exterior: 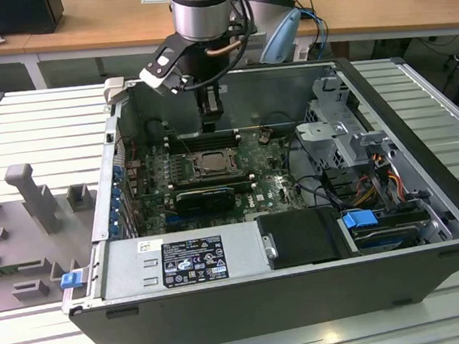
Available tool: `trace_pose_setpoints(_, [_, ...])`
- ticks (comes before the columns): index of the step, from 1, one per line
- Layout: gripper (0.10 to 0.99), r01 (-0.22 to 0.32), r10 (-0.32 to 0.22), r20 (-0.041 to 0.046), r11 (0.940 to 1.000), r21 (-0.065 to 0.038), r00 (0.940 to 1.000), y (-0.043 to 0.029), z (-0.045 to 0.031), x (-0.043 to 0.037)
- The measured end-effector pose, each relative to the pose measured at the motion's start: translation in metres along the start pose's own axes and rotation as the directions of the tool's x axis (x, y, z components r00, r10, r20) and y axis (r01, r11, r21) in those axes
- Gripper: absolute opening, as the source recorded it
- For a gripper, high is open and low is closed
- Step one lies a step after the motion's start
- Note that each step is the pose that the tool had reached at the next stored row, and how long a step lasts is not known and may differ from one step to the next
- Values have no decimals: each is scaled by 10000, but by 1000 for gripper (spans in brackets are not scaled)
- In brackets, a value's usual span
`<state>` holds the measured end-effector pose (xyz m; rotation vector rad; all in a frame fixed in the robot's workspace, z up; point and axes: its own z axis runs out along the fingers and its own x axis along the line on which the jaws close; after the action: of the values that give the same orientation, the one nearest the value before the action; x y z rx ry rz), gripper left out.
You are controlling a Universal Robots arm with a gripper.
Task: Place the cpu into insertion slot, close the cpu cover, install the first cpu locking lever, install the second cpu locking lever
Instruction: 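Install the first cpu locking lever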
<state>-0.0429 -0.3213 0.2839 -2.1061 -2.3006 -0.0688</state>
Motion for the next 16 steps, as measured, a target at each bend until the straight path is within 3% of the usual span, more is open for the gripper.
trace_pose_setpoints(4, [106,729,-729,-14,9973,33,9973,-1,25,-1])
trace_pose_setpoints(5, [106,1206,-1206,-24,9927,54,9927,-1,47,-2])
trace_pose_setpoints(6, [106,1765,-1765,-39,9843,79,9843,-1,70,-3])
trace_pose_setpoints(11, [106,2757,-2756,-67,9612,122,9613,-2,102,-5])
trace_pose_setpoints(16, [106,3694,-3693,-98,9291,160,9293,-2,108,-5])
